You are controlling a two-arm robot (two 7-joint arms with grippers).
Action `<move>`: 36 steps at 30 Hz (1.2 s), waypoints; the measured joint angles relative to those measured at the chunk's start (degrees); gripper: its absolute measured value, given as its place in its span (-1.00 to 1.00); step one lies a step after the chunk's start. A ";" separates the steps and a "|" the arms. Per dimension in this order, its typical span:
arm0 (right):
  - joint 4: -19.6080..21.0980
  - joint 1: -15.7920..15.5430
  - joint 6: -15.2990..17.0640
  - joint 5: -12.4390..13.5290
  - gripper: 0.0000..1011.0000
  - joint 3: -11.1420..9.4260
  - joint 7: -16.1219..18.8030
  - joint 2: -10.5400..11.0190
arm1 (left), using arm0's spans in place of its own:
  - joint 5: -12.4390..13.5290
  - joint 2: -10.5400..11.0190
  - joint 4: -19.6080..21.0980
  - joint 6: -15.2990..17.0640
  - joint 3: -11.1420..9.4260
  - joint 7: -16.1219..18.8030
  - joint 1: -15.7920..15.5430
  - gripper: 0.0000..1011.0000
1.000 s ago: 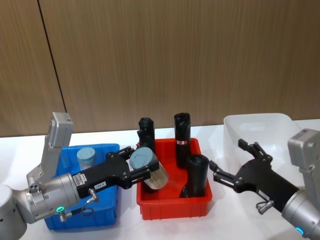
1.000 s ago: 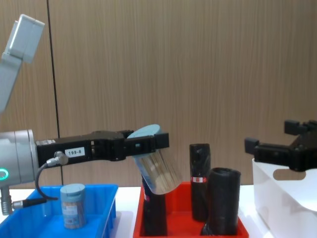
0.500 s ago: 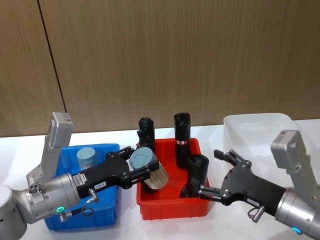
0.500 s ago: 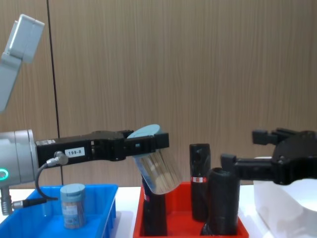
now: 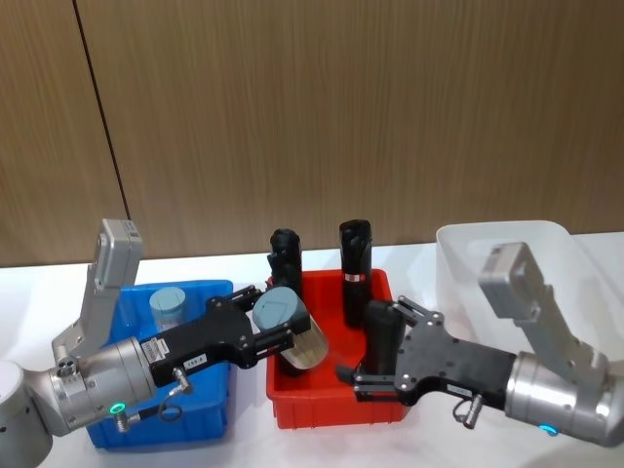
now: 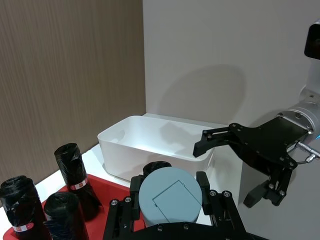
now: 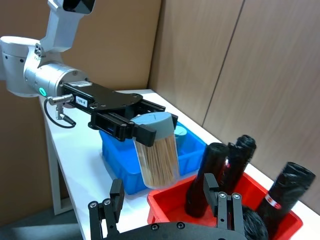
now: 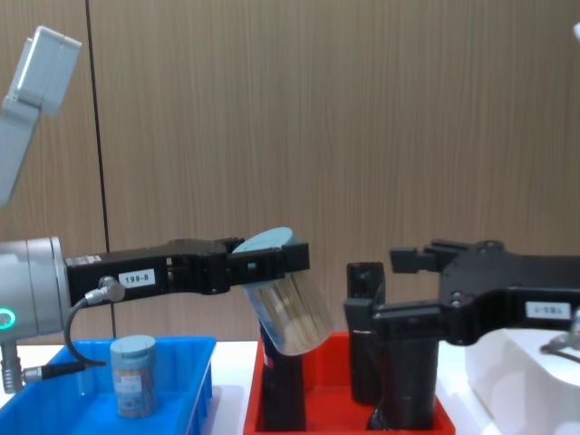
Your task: Pick the cotton swabs from the blue box and place them into the white box.
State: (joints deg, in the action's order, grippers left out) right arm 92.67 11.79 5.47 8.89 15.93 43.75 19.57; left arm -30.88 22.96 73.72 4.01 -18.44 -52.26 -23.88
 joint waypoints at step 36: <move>-12.01 10.54 -0.29 -6.35 0.98 4.87 4.73 -6.66 | 0.00 0.00 0.00 0.01 0.00 0.00 0.00 0.32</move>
State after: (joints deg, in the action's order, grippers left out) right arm 80.66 22.33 5.18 2.54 20.80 48.48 12.91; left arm -30.88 22.96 73.72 4.01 -18.45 -52.26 -23.89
